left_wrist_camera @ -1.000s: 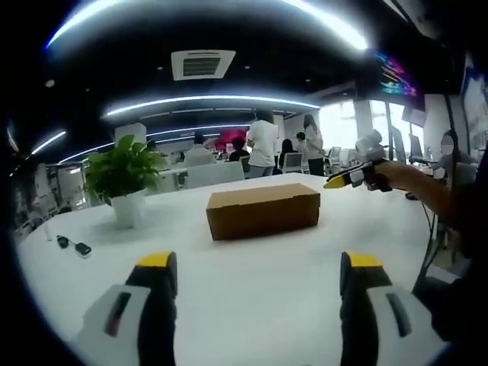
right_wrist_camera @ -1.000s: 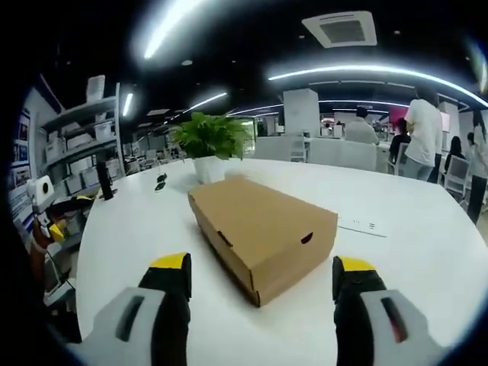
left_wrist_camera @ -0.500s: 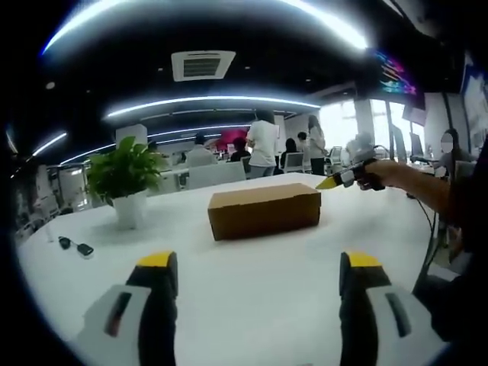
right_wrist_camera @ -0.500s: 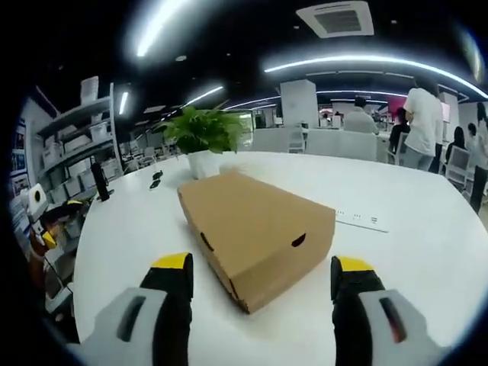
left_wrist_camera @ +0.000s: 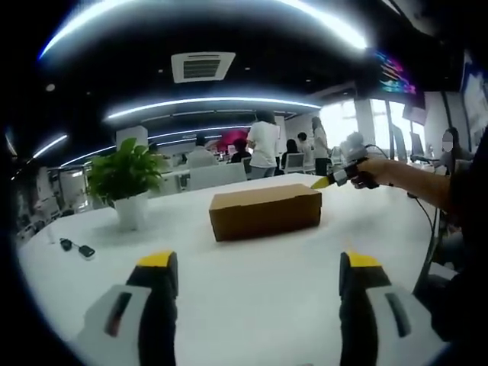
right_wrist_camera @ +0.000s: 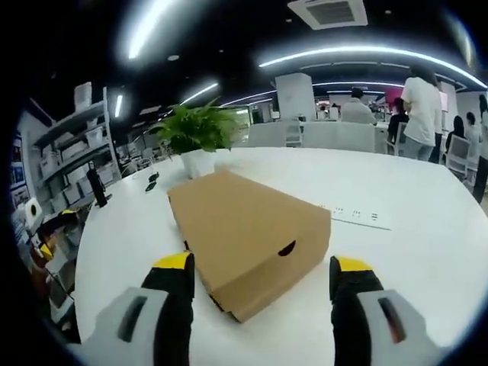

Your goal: Operate the shoe box by opening the lid, removing the specified soft item, and placing it in the target area until the item is outside and the box remains undamaged.

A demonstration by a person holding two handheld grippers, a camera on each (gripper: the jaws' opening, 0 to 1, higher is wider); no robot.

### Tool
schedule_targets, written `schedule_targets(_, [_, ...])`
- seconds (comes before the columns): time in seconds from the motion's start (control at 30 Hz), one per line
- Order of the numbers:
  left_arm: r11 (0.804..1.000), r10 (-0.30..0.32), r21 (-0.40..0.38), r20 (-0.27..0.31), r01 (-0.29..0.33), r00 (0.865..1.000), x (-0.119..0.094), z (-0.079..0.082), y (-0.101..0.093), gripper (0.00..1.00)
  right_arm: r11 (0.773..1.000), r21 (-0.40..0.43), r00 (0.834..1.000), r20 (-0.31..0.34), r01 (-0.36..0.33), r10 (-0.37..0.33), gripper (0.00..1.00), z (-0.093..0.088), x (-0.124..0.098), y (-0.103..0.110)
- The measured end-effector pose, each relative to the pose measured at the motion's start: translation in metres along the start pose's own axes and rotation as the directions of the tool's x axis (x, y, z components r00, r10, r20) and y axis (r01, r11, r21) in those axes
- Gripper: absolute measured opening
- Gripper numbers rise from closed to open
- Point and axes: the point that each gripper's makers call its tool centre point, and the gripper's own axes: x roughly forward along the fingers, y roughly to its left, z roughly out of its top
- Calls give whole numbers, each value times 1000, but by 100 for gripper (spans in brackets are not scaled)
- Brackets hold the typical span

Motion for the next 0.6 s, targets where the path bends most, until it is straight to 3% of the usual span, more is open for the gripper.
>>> schedule_targets(0.43, [1000, 6, 4, 2, -6, 1000, -2, 1, 2, 90, 998, 67, 999, -34, 18, -16, 67, -8, 13, -21])
schedule_targets(0.6, [1000, 6, 6, 2, -6, 1000, -1, 1, 5, 90, 995, 94, 999, -39, 19, -16, 68, -7, 11, -16])
